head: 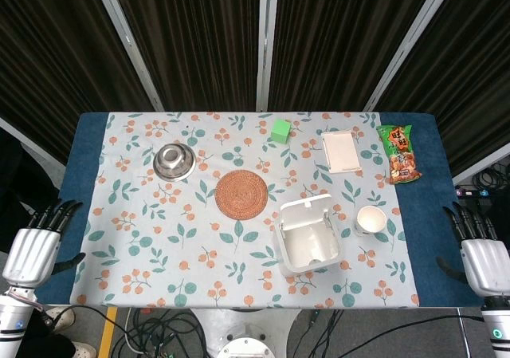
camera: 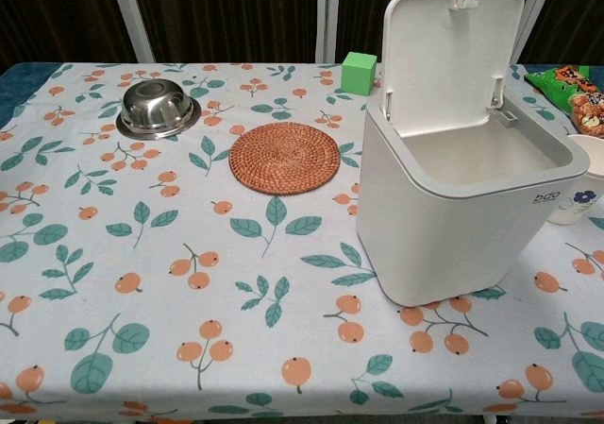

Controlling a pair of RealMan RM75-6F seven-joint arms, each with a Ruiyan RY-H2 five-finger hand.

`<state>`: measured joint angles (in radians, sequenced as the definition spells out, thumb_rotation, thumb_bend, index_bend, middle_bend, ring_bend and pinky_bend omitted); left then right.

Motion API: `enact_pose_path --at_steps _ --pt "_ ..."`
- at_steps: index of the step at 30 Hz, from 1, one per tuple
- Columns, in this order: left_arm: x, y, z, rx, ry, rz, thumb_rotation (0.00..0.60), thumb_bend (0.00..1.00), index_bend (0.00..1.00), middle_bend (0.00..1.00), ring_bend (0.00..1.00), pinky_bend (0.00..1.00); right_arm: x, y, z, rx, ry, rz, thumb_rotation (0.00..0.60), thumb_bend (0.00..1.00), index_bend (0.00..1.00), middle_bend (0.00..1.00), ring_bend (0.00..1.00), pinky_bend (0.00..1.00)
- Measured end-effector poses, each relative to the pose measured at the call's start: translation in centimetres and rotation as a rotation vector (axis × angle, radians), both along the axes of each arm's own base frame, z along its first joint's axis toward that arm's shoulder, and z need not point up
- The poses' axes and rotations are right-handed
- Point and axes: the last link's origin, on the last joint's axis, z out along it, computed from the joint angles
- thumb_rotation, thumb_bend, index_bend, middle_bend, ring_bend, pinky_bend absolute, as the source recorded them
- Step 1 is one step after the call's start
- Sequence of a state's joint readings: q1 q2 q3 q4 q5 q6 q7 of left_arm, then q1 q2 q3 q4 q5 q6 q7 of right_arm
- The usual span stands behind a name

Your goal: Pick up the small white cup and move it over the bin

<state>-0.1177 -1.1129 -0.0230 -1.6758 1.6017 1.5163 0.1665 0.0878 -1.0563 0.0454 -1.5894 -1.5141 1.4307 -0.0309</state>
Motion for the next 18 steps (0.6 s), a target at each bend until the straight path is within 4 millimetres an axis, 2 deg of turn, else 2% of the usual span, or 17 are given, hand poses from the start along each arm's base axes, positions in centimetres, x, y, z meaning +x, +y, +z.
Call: enact_pose_path --at_steps 10,18 --pt "-0.4 0.0 -0.3 0.0 0.001 0.007 0.6 0.03 0.15 0.16 0.09 0.19 0.6 -3.0 -2.1 0.082 0.072 0.016 0.6 0.13 0.0 0.0 0.0 0.0" --pt "-0.5 0.0 -0.5 -0.008 0.007 0.016 0.6 0.03 0.15 0.16 0.09 0.19 3.5 -6.1 -5.0 0.19 0.134 0.092 0.6 0.13 0.0 0.0 0.0 0.0"
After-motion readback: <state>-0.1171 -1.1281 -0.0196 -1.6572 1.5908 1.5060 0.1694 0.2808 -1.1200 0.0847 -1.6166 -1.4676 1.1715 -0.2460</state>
